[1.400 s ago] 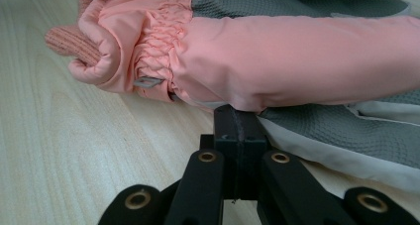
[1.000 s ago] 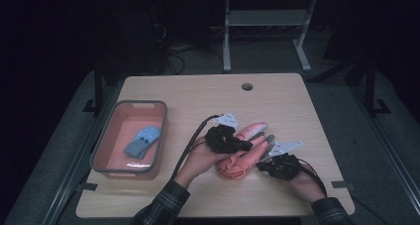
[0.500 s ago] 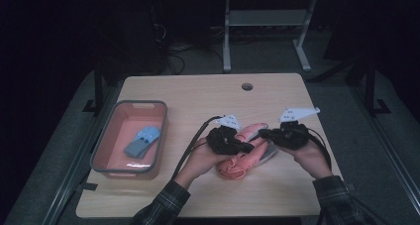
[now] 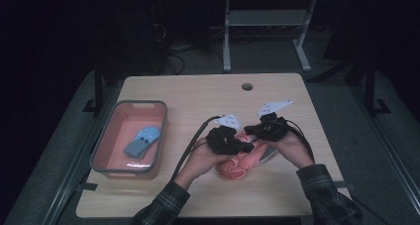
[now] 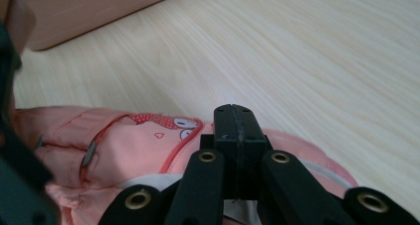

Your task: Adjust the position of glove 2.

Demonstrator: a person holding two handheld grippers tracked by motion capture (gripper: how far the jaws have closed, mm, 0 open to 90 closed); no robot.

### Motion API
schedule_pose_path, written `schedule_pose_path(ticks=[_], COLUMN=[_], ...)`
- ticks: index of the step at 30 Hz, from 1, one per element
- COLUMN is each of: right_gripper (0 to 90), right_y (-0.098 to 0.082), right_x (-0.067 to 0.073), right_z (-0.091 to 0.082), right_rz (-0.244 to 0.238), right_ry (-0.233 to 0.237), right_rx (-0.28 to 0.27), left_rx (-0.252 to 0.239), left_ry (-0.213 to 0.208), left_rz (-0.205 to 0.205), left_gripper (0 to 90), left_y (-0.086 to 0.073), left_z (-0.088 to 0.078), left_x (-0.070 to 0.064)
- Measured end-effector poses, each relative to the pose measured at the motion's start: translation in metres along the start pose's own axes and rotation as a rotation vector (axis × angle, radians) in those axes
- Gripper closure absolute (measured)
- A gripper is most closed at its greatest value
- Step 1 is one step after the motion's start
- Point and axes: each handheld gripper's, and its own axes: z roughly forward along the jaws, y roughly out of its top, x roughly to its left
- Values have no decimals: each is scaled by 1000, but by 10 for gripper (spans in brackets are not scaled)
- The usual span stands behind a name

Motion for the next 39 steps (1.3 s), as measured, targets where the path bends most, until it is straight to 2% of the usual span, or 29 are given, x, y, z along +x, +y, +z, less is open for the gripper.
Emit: schedule_pose_path(ticks=[1,3,7,9,11,14,18,23,25,27,32,36,39], right_gripper=[900,900,900,900,900,900,900,900,900,900,900,900,900], right_y=[-2,-8,-19,-24,-26,-29,-33,-50,-56,-61,-68,-70,-73], right_x=[0,1,4,6,7,8,14,26,29,32,38,43,47], right_z=[-1,-4,-11,-15,-17,-16,-19,-24,-24,-24,-23,-23,-22], right_rz=[-2,5,13,12,17,19,5,2,4,12,10,7,4], right_ry=[0,-6,-14,-14,-19,-21,-37,-39,-42,-40,-26,-23,-16], right_rx=[0,0,-8,-18,-16,-14,-12,-5,-11,-13,-11,-7,-6], left_rx=[-2,-7,-4,8,20,56,59,97,104,103,115,143,148], left_ry=[8,14,69,91,95,147,159,187,185,188,158,135,142], left_rz=[10,3,-22,-27,-21,-2,-33,-28,-36,-32,-47,-47,-61], left_gripper=[888,888,888,876,871,872,859,807,752,657,478,412,327], left_y=[1,1,-3,-6,-10,-13,-17,-21,-22,-22,-23,-26,-28], left_z=[-3,-7,-19,-23,-27,-30,-27,-17,-15,-15,-11,-4,-2], left_x=[1,2,7,6,2,-1,4,8,9,9,10,9,13])
